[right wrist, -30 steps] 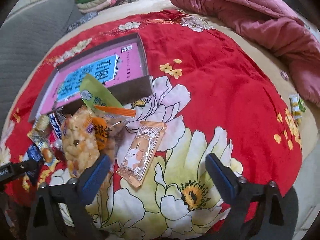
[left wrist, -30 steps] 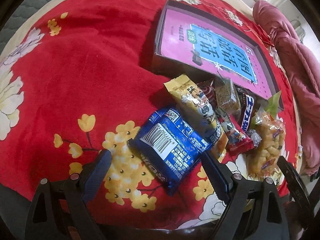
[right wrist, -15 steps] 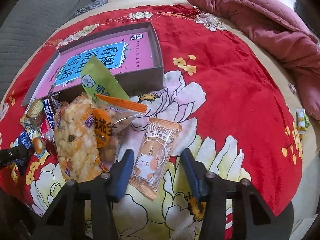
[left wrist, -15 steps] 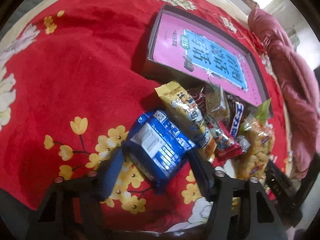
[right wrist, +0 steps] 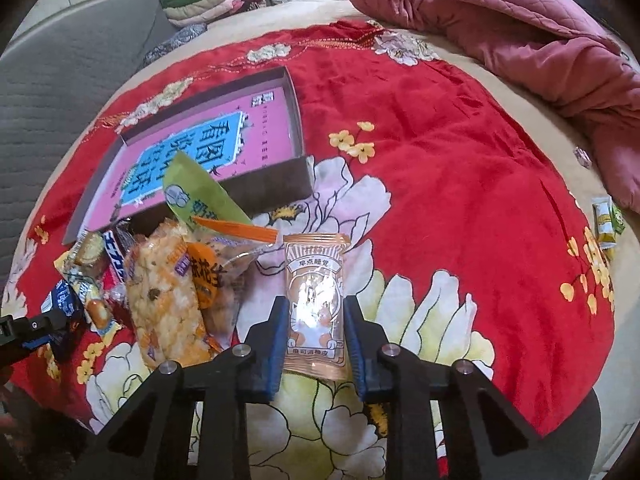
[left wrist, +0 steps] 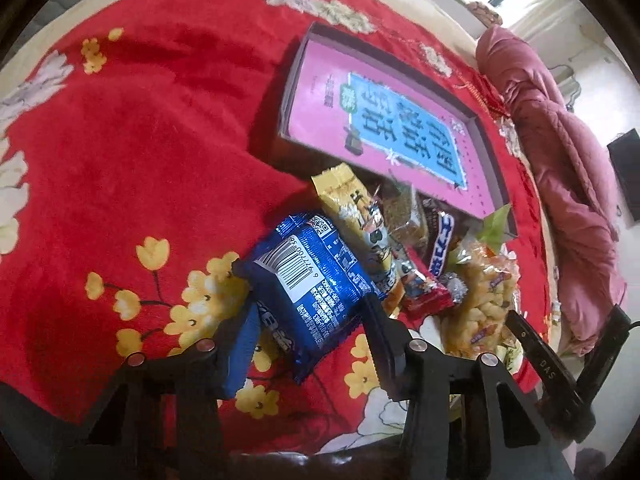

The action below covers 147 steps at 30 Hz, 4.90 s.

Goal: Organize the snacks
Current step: 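Carry the pastry packet with the right tool into the tray while the left tool carries the blue pack there, then open both tools to release the packets onto the book in the tray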

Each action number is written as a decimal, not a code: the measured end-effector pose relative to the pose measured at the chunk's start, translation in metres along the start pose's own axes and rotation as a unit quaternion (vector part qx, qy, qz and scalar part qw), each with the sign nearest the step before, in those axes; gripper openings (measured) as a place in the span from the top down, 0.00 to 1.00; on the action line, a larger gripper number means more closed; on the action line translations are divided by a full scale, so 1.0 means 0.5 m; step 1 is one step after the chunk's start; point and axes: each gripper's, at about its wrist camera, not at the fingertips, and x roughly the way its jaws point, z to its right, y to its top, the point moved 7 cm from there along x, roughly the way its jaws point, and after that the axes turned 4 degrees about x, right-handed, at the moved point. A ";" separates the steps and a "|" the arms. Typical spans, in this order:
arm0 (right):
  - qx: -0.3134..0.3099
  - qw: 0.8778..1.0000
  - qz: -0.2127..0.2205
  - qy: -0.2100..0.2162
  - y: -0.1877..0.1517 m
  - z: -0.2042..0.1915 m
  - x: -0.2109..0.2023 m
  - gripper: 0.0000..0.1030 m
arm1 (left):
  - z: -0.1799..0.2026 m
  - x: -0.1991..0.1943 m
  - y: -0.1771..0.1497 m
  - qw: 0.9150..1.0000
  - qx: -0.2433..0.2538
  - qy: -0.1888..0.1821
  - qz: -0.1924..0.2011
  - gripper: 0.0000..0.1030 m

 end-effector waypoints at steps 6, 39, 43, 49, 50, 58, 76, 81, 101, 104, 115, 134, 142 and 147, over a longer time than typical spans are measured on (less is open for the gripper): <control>-0.003 1.000 0.022 0.008 0.009 -0.006 -0.030 0.75 | -0.013 -0.040 0.009 1.000 0.001 0.015 0.022 0.50; -0.050 0.990 0.109 0.072 0.158 -0.116 -0.044 0.76 | 0.034 -0.062 0.135 0.994 0.035 0.040 0.097 0.50; -0.050 0.991 0.105 0.072 0.182 -0.119 -0.014 0.76 | 0.049 -0.038 0.172 0.993 0.042 0.043 0.101 0.50; -0.044 0.991 0.103 0.073 0.216 -0.122 0.025 0.76 | 0.061 0.008 0.214 0.995 0.041 0.039 0.088 0.50; -0.045 0.991 0.103 0.074 0.219 -0.124 0.029 0.76 | 0.064 0.016 0.220 0.995 0.042 0.039 0.087 0.50; -0.051 0.992 0.086 0.075 0.223 -0.136 0.066 0.76 | 0.079 0.059 0.242 0.996 0.049 0.040 0.069 0.50; -0.045 0.994 0.066 0.076 0.222 -0.142 0.108 0.75 | 0.087 0.102 0.246 0.995 0.073 0.042 0.046 0.49; -0.037 0.995 0.059 0.071 0.218 -0.135 0.120 0.75 | 0.085 0.110 0.243 0.996 0.072 0.038 0.038 0.49; -0.013 0.996 0.062 0.068 0.220 -0.112 0.109 0.67 | 0.092 0.106 0.245 0.995 0.077 0.033 0.044 0.46; -0.012 0.996 0.063 0.070 0.219 -0.113 0.105 0.66 | 0.089 0.103 0.247 0.995 0.077 0.036 0.046 0.46; -0.008 0.995 0.070 0.077 0.223 -0.111 0.087 0.59 | 0.095 0.081 0.253 0.994 0.087 0.032 0.060 0.39; -0.024 0.993 0.094 0.072 0.218 -0.106 0.030 0.52 | 0.087 -0.003 0.247 0.990 0.092 0.045 0.092 0.38; -0.028 0.991 0.098 0.082 0.201 -0.106 -0.003 0.52 | 0.069 -0.026 0.225 0.991 0.083 0.048 0.090 0.38; -0.033 0.991 0.096 0.088 0.183 -0.114 -0.025 0.51 | 0.056 -0.035 0.199 0.991 0.085 0.057 0.081 0.38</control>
